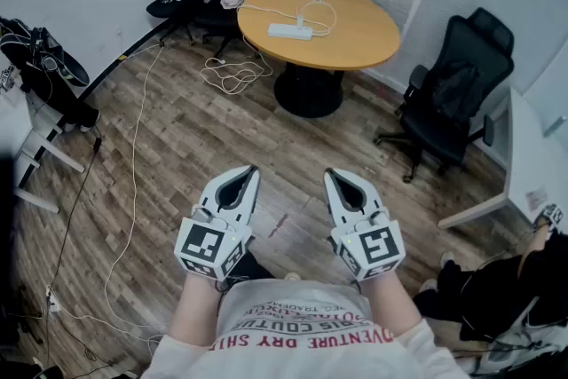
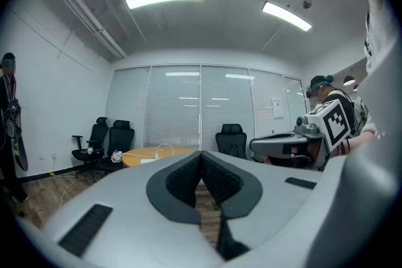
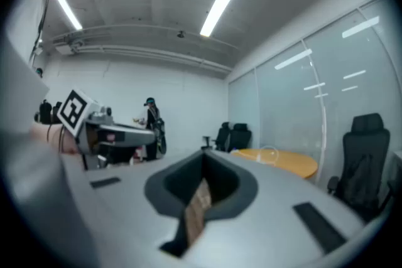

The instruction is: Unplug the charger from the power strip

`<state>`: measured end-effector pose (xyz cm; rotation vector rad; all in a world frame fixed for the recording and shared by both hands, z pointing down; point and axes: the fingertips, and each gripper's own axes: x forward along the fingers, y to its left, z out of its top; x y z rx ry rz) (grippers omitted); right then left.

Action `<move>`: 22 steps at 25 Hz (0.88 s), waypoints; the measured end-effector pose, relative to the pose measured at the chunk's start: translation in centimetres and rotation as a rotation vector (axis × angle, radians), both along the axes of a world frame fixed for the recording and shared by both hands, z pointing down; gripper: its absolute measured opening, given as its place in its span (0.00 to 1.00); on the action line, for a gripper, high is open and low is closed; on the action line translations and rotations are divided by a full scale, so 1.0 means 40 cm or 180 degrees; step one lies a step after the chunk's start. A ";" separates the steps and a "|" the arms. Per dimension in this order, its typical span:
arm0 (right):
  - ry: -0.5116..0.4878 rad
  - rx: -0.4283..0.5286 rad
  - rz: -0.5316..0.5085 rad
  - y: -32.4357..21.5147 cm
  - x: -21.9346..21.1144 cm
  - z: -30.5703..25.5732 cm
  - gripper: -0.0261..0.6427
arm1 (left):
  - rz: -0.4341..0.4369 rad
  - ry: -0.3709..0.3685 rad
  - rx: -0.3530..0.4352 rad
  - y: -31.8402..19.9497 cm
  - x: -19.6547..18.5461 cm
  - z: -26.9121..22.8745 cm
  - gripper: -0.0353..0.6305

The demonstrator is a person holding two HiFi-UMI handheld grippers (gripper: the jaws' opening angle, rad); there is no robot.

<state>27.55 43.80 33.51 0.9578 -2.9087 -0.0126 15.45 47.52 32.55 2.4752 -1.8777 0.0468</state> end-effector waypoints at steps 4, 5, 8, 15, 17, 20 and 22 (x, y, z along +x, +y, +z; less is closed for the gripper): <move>0.0019 -0.0022 0.0020 -0.021 -0.013 0.002 0.07 | 0.0001 0.0018 -0.0014 -0.014 -0.014 0.002 0.10; 0.0020 -0.0029 0.0017 -0.024 -0.016 0.004 0.07 | -0.0001 0.0020 -0.0016 -0.018 -0.016 0.003 0.10; 0.0026 -0.0050 0.0007 -0.028 -0.026 0.013 0.07 | -0.0012 0.0022 -0.0029 -0.024 -0.026 0.010 0.10; -0.0087 -0.0179 0.0129 -0.052 -0.045 0.024 0.07 | 0.0003 0.0095 -0.0087 -0.045 -0.062 0.026 0.10; -0.0075 -0.0230 0.0141 -0.067 -0.056 0.037 0.07 | 0.0027 0.0121 -0.0121 -0.062 -0.071 0.038 0.10; -0.0058 -0.0291 0.0161 -0.099 -0.089 0.050 0.07 | 0.0063 0.0150 -0.0183 -0.096 -0.100 0.053 0.10; -0.0071 -0.0315 0.0186 -0.129 -0.121 0.055 0.07 | 0.0089 0.0160 -0.0215 -0.128 -0.133 0.061 0.10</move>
